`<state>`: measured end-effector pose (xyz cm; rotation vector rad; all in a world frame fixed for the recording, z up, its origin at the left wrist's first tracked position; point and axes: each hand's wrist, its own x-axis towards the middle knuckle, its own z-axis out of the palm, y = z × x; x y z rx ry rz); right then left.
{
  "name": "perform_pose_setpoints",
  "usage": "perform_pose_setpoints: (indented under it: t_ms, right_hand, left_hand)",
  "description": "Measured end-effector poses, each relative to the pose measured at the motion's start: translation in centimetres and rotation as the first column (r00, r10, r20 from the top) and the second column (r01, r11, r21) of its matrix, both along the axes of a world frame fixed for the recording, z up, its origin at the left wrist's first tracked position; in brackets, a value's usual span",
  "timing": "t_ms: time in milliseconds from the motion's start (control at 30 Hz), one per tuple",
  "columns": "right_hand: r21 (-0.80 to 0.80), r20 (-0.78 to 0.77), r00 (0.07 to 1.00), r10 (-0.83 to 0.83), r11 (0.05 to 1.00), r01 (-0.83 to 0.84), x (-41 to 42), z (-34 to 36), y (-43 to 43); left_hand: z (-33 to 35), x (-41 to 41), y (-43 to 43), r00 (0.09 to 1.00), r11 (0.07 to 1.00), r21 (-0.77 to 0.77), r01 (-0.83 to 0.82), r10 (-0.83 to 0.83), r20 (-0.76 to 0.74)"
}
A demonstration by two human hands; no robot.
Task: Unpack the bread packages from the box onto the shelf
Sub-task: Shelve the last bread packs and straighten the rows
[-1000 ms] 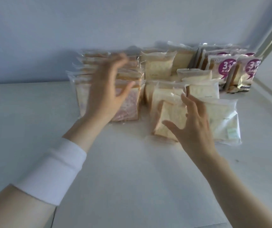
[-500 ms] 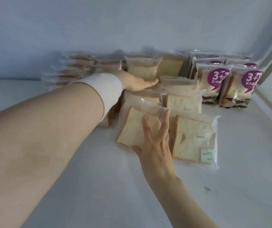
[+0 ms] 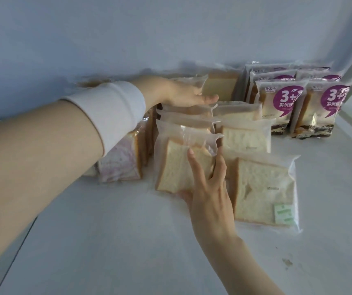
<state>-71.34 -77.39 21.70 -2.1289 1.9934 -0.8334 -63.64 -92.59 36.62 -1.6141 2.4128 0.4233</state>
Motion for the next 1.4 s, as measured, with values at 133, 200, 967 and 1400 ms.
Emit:
perform_pose_setpoints:
  t_ms: [133,200,967,1400]
  right_hand:
    - [0.033,-0.073,0.992,-0.107,0.993,0.11,0.7,0.1,-1.5]
    - [0.035,-0.067,0.989,-0.135,0.99,0.137,1.2,0.3,-2.1]
    - [-0.125,0.068,0.978,-0.199,0.97,0.206,2.6,0.7,-7.8]
    - [-0.051,0.06,0.995,0.081,0.996,-0.077,-2.5,5.2,-3.7]
  left_hand:
    - [0.5,1.4,-0.3,1.0,0.995,0.094,0.017,-0.015,-0.025]
    - [0.2,2.3,-1.0,0.997,0.995,0.091,0.031,-0.024,-0.07]
    - [-3.0,5.4,-3.2,0.97,0.959,-0.24,0.148,-0.189,-0.156]
    - [-3.4,4.8,-2.6,0.98,0.947,-0.278,0.159,-0.185,-0.069]
